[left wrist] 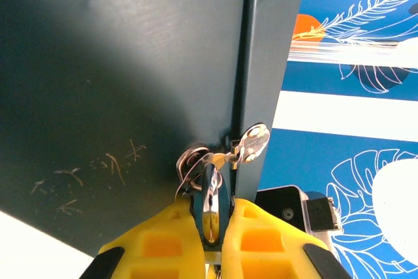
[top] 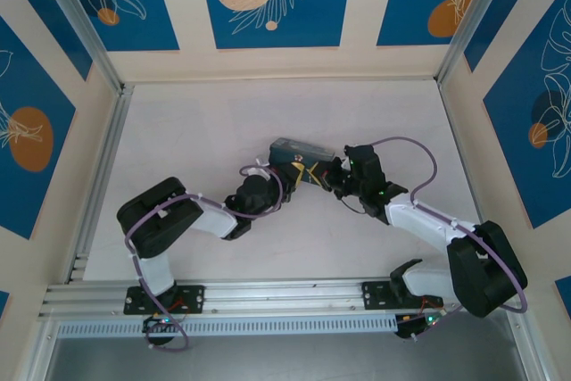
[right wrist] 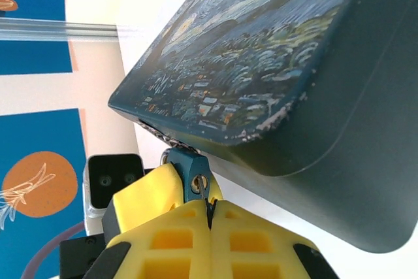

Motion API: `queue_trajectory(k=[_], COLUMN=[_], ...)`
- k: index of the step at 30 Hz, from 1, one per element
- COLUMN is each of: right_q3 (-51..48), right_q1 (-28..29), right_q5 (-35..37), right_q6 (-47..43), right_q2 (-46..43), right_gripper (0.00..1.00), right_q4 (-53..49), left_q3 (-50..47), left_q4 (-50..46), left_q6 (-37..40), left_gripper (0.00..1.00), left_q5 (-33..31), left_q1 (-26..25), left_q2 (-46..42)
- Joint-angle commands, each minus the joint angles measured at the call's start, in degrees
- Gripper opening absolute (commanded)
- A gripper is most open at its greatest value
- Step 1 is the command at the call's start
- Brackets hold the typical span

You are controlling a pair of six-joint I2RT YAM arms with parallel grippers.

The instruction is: Unlock the padlock with the key

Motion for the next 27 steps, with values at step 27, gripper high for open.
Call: queue_trajectory(k=[27], right_q3=[-1.42], right_q1=[-2.71], right_q5=[-6.88], right_q6=[5.2], right_q2=[3.57], right_gripper=[0.0], right_q4=[16.8], left_q3=[0.98], left_q4=[3.32], left_q6=[0.51], left_gripper=[0.0], left_q5=[9.24], left_q1=[-3.38], left_q2=[-0.1])
